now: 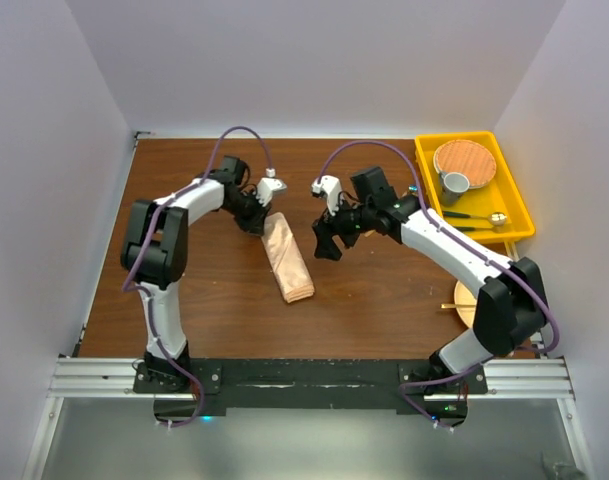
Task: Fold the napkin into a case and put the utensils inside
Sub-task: Rotate the smaller rectangle-folded napkin at the center of the board, then pick up the spoon from the corner of the board.
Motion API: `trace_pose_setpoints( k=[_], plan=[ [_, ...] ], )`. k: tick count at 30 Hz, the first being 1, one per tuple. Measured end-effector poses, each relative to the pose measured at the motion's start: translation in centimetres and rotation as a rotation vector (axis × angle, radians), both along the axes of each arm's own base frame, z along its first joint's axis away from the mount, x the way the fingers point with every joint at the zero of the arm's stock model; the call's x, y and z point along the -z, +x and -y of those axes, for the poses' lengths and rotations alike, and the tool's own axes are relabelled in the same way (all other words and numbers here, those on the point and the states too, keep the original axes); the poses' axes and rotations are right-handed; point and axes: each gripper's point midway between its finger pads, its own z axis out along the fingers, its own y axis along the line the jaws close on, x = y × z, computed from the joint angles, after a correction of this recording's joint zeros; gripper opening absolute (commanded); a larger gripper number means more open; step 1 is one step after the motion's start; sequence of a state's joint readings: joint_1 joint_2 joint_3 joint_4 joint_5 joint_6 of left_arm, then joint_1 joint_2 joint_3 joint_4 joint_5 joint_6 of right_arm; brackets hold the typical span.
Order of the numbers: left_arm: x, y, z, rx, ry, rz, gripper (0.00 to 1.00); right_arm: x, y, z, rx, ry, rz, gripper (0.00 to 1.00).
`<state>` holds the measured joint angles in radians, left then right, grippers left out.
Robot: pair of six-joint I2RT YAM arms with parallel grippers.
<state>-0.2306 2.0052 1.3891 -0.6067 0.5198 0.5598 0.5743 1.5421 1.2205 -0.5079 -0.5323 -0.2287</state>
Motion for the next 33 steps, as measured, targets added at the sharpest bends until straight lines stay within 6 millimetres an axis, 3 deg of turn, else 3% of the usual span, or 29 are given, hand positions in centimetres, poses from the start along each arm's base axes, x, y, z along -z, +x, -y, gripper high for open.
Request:
trace_pose_setpoints(
  k=[5, 10, 12, 15, 20, 22, 25, 30, 33],
  plan=[
    [-0.4, 1.3, 2.9, 0.037, -0.011, 0.031, 0.25, -0.2, 2.4, 3.0, 0.165, -0.057, 0.041, 0.98],
    [-3.5, 3.3, 2.2, -0.026, -0.029, 0.092, 0.48, -3.4, 6.2, 6.3, 0.371, -0.062, 0.111, 0.98],
    [-6.6, 4.2, 1.3, -0.064, -0.041, 0.167, 0.62, -4.7, 7.6, 7.4, 0.451, -0.052, 0.132, 0.97],
    [-13.9, 5.8, -0.1, -0.135, -0.064, 0.367, 0.71, -5.8, 9.4, 9.8, 0.600, -0.051, 0.135, 0.96],
    [-27.4, 5.1, -1.6, -0.220, -0.160, 0.714, 0.72, -4.1, 11.8, 15.0, 0.832, -0.107, 0.080, 0.89],
    [-29.8, 4.6, -2.2, -0.245, -0.191, 0.773, 0.70, -2.7, 13.1, 17.8, 0.941, -0.150, 0.049, 0.86],
    [-29.7, 4.8, -3.1, -0.306, -0.212, 0.768, 0.65, -0.5, 14.6, 20.2, 1.057, -0.211, 0.004, 0.82],
    [-24.6, 6.3, -3.9, -0.426, -0.208, 0.615, 0.63, 2.3, 16.1, 21.7, 1.173, -0.293, -0.055, 0.74],
    [-23.0, 6.5, -4.2, -0.478, -0.208, 0.559, 0.62, 3.2, 17.6, 21.9, 1.237, -0.312, -0.071, 0.65]
  ],
)
